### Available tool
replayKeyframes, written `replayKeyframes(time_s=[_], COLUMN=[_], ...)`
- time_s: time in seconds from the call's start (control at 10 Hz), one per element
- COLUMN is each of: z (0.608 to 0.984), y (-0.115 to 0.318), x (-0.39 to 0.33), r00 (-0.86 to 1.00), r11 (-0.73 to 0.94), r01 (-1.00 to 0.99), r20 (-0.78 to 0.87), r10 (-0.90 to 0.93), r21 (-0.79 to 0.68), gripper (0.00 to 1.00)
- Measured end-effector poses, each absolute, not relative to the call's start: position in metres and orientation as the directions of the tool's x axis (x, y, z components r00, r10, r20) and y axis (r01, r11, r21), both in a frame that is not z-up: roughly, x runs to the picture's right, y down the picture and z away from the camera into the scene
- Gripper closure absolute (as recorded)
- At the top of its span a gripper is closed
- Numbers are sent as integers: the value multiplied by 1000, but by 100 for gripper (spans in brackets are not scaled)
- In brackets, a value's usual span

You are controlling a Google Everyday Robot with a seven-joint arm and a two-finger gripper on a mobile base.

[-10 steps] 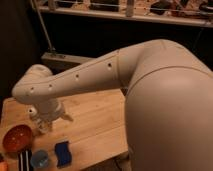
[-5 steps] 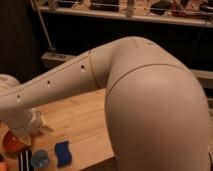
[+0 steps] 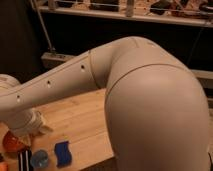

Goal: Place the pepper on the white sponge

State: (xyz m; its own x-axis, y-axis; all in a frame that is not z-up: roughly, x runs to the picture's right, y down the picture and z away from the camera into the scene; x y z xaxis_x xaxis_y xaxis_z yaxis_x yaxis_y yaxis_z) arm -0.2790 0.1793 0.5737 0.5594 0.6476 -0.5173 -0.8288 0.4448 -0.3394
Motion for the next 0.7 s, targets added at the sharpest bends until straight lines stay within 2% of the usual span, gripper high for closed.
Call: replayKeyframes(time_s=[0.1, 0.7], z=[574, 539], y=[182, 264], x=[-280, -362], r00=[556, 583], r11=[441, 419], r01=[-831, -812], r20=[-521, -564], r10=[648, 585], r21=[-338, -406], gripper=[35, 35])
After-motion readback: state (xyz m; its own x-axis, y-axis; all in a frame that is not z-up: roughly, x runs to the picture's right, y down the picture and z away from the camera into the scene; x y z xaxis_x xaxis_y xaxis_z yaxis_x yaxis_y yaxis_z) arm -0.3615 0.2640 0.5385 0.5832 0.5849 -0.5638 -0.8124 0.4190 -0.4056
